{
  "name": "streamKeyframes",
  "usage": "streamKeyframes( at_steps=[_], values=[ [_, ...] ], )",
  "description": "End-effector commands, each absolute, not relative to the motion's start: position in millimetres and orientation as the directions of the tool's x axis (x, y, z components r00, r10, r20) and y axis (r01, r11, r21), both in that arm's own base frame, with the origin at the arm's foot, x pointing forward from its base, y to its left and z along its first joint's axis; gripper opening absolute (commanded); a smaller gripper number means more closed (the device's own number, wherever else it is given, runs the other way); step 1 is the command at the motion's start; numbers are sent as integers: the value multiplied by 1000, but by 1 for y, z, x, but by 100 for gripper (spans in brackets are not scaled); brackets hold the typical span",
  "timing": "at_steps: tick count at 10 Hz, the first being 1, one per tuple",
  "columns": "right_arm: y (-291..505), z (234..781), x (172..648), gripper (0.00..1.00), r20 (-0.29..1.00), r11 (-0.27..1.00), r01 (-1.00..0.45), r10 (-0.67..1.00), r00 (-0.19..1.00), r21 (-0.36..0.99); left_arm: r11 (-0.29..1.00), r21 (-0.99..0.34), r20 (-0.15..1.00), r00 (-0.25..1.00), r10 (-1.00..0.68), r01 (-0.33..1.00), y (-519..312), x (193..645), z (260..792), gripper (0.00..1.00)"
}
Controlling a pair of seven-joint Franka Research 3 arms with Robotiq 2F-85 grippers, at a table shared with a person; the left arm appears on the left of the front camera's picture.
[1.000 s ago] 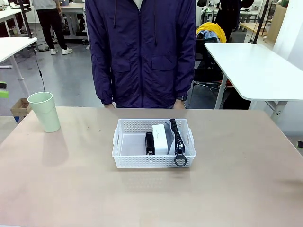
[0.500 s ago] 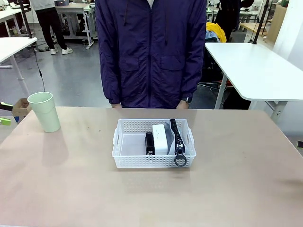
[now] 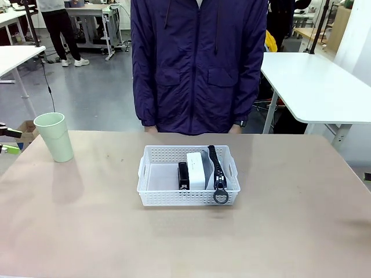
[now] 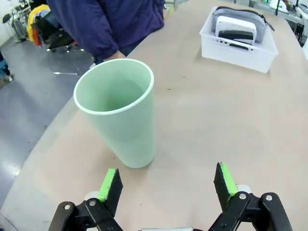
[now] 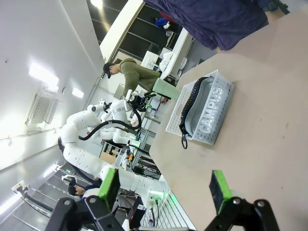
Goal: Efficiently arrange items inside the basket to fit them all.
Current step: Pick up the Reusable plastic cup and place it inside the Organizing basket.
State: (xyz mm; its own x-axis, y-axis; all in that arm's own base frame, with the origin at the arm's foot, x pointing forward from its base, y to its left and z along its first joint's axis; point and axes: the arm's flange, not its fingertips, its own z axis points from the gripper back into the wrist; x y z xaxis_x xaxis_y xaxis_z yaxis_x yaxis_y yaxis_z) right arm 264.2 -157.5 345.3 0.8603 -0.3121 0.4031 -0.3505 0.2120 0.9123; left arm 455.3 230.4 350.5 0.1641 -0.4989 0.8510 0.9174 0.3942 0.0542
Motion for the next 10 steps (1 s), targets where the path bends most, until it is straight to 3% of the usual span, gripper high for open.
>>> streamKeyframes(
  at_steps=[1, 6, 10],
  values=[
    [-156, 349, 264, 100, 399, 199, -351, -326, 857, 915, 395, 41, 854, 173, -491, 918, 228, 457, 345, 100],
    [-156, 349, 264, 100, 399, 199, -351, -326, 857, 915, 504, -37, 835, 304, -458, 863, 231, 488, 288, 100],
    [-156, 349, 264, 100, 399, 199, -351, -326, 857, 915, 522, -26, 852, 292, -435, 853, 224, 507, 255, 100]
  ],
)
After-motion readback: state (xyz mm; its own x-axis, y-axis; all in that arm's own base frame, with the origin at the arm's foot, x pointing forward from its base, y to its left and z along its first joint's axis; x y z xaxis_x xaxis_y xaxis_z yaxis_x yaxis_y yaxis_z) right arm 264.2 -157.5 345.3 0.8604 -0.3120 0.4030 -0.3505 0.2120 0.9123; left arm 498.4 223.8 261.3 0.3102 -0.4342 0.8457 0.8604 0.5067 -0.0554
